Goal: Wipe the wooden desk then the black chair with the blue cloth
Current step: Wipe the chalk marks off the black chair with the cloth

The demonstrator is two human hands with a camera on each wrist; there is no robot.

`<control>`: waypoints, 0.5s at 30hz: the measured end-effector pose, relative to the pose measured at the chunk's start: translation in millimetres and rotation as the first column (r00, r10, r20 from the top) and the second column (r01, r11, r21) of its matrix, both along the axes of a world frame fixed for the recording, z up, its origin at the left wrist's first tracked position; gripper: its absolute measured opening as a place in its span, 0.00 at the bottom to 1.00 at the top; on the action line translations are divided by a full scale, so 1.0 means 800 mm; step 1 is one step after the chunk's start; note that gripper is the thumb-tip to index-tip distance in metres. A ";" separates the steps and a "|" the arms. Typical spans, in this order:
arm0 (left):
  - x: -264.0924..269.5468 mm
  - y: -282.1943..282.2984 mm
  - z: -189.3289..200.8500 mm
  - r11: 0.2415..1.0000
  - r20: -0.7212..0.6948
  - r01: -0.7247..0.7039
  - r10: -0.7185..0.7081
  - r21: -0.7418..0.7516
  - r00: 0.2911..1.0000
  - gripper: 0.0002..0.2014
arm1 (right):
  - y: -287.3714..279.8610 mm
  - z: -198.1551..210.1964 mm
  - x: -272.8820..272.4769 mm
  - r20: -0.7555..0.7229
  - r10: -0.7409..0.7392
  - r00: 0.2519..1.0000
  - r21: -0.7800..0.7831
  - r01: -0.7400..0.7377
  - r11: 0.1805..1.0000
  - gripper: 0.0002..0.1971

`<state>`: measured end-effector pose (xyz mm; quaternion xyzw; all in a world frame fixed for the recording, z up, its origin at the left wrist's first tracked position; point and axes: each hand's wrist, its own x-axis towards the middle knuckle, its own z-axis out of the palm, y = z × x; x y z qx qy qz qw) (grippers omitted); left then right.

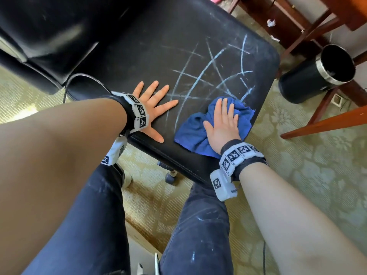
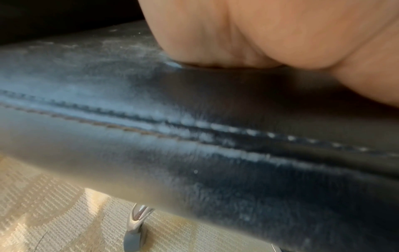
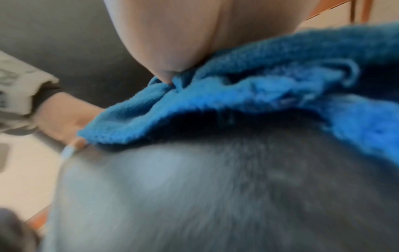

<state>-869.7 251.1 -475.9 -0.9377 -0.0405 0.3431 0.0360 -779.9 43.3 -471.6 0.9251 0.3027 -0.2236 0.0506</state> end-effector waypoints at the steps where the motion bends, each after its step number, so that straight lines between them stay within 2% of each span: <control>1: 0.000 0.001 -0.001 1.000 0.001 0.002 -0.002 0.006 1.000 0.61 | -0.001 0.001 -0.007 -0.024 0.036 0.999 -0.003 -0.036 0.999 0.35; 5: -0.002 0.007 -0.004 0.999 0.031 0.026 -0.027 0.030 0.999 0.62 | 0.015 0.000 -0.034 -0.035 0.230 0.973 0.016 -0.230 0.973 0.36; 8: -0.003 0.012 -0.002 0.999 0.029 0.036 -0.037 0.036 0.999 0.62 | 0.034 -0.001 -0.015 -0.043 0.276 0.960 0.031 -0.275 0.961 0.35; 10: -0.002 0.013 0.000 0.999 0.006 0.036 -0.036 0.033 0.999 0.62 | 0.034 0.000 0.008 -0.036 0.189 0.981 0.035 -0.188 0.982 0.35; 13: 0.000 0.015 0.002 0.998 -0.011 0.046 -0.045 0.037 0.999 0.62 | 0.014 0.003 0.025 -0.021 -0.034 0.999 0.047 0.035 0.998 0.36; 15: -0.001 0.016 0.003 0.998 -0.023 0.052 -0.052 0.038 0.998 0.62 | 0.000 0.004 0.012 -0.020 -0.030 0.999 0.011 0.030 0.999 0.37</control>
